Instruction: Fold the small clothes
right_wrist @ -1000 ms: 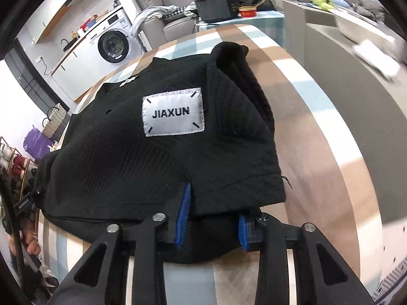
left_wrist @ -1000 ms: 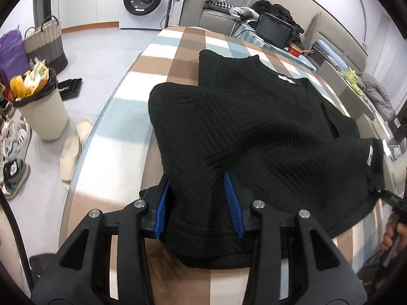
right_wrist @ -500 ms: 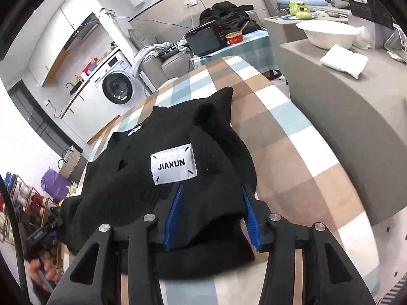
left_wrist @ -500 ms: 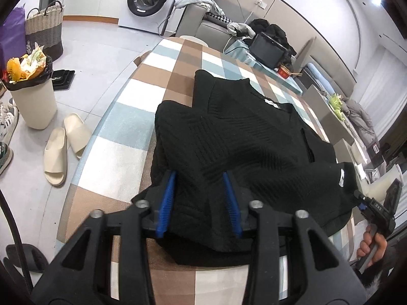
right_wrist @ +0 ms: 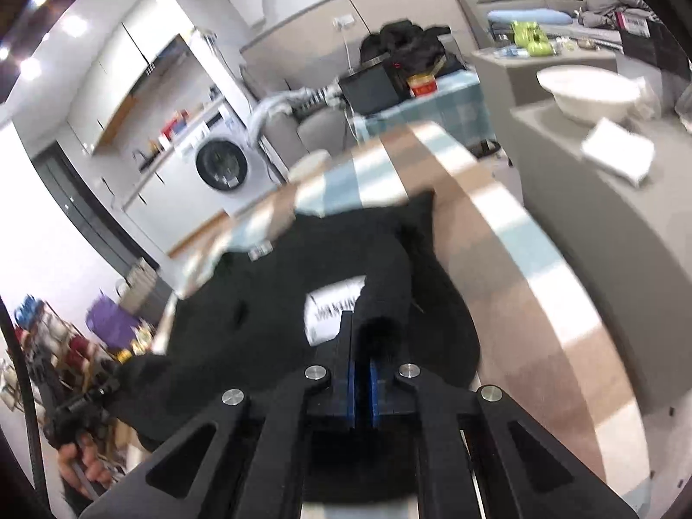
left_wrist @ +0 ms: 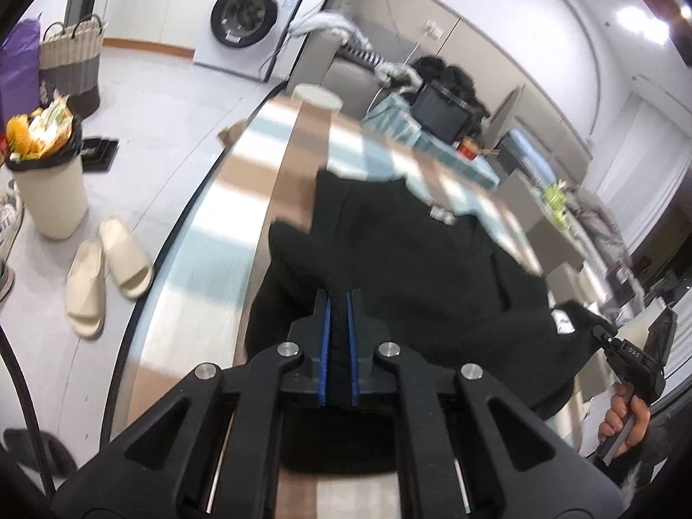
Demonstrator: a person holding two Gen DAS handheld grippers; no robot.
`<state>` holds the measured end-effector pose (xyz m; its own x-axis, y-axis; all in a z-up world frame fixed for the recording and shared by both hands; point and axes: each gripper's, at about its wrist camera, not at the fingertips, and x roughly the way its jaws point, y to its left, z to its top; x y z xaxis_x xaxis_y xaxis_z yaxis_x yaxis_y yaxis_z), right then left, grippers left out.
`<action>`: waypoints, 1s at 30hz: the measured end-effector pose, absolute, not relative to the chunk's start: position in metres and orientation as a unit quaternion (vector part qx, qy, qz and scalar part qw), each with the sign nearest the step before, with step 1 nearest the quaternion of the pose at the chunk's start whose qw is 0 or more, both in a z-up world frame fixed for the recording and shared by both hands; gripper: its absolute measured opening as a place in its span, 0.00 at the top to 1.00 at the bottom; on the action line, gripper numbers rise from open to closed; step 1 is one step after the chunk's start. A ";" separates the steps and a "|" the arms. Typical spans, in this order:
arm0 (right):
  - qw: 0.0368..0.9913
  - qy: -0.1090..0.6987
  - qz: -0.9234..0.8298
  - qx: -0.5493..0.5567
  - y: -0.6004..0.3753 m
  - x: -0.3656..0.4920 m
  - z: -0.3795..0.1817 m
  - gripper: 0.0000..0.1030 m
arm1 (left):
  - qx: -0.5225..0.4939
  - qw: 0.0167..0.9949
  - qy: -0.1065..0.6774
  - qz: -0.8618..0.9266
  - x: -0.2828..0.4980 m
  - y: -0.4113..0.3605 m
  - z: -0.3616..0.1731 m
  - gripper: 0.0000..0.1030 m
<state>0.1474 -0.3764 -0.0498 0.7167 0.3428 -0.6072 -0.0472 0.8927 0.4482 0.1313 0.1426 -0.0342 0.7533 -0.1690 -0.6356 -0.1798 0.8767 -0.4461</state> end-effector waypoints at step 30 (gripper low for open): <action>0.887 0.438 0.012 0.144 -0.382 0.299 -0.079 0.57 | -0.192 0.895 0.395 0.072 0.286 0.168 -0.071 0.34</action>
<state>0.2994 -0.3819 -0.0795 0.6163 0.1480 -0.7734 0.1037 0.9584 0.2660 0.2864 0.1680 -0.0711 0.6775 -0.0224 -0.7352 -0.2810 0.9158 -0.2868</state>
